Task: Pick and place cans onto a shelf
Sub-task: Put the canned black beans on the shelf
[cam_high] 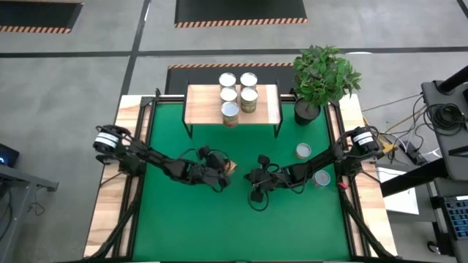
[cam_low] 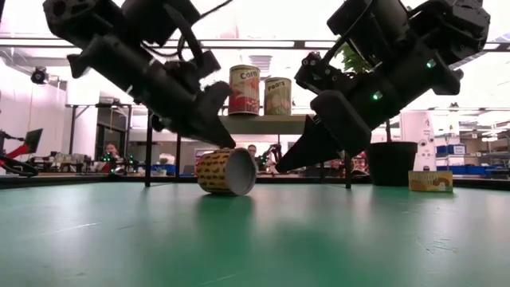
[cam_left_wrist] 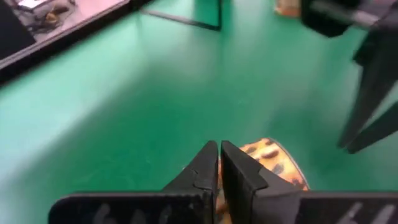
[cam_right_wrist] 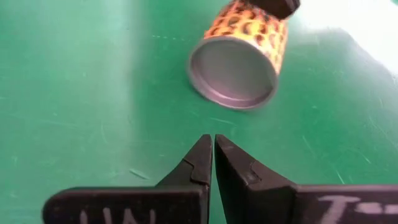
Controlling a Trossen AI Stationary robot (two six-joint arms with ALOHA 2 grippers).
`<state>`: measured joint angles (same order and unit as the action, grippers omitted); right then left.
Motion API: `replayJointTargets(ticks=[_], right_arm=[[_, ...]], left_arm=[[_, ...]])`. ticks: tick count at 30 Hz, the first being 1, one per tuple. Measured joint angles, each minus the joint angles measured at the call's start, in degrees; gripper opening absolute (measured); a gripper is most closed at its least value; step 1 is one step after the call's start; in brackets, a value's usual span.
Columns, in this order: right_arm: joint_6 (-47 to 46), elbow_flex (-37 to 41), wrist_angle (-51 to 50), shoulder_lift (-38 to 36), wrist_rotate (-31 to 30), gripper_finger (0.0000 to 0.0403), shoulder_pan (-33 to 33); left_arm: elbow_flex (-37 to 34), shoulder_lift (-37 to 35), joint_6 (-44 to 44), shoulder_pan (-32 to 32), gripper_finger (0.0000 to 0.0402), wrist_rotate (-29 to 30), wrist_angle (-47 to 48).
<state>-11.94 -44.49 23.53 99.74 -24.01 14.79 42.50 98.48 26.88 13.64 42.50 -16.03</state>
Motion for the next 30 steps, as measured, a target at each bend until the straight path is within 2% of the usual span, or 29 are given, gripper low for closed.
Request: replayJointTargets(ticks=[5, 10, 14, 17, 21, 26, 30], right_arm=[[-0.02, 0.02, 2.20, -0.07, 0.00, 0.0009, 0.00], [-0.02, 0.02, 5.71, -0.09, 0.02, 0.0009, 0.08], [-0.03, 0.01, 9.94, 1.60, 1.34, 0.0009, 0.16], [-0.04, 0.00, 16.21, 5.28, 3.41, 0.0009, 0.20], [-0.04, -0.87, 22.40, 9.43, 3.25, 0.0009, 0.20], [2.45, -4.23, 23.04, 12.26, 4.78, 0.0009, 0.17], [3.38, -8.34, 23.10, 14.49, 5.56, 0.0009, 0.15]], left_arm=[[0.54, -6.29, -1.91, 0.57, 0.0000, 0.04, 2.97], [0.40, -12.69, -4.26, 2.65, 0.0000, -1.24, 18.25], [-0.47, -14.21, 0.75, 5.42, 0.0000, -1.72, 28.54], [-1.91, -14.91, 4.84, 7.26, 0.0000, -1.69, 31.47], [-6.70, -14.51, 8.67, 8.51, 0.0000, -3.68, 25.87], [-12.52, -12.18, 10.06, 8.56, 0.0000, -7.13, 8.88], [-13.61, -10.00, 10.72, 8.56, 0.0000, -7.68, 2.96]])
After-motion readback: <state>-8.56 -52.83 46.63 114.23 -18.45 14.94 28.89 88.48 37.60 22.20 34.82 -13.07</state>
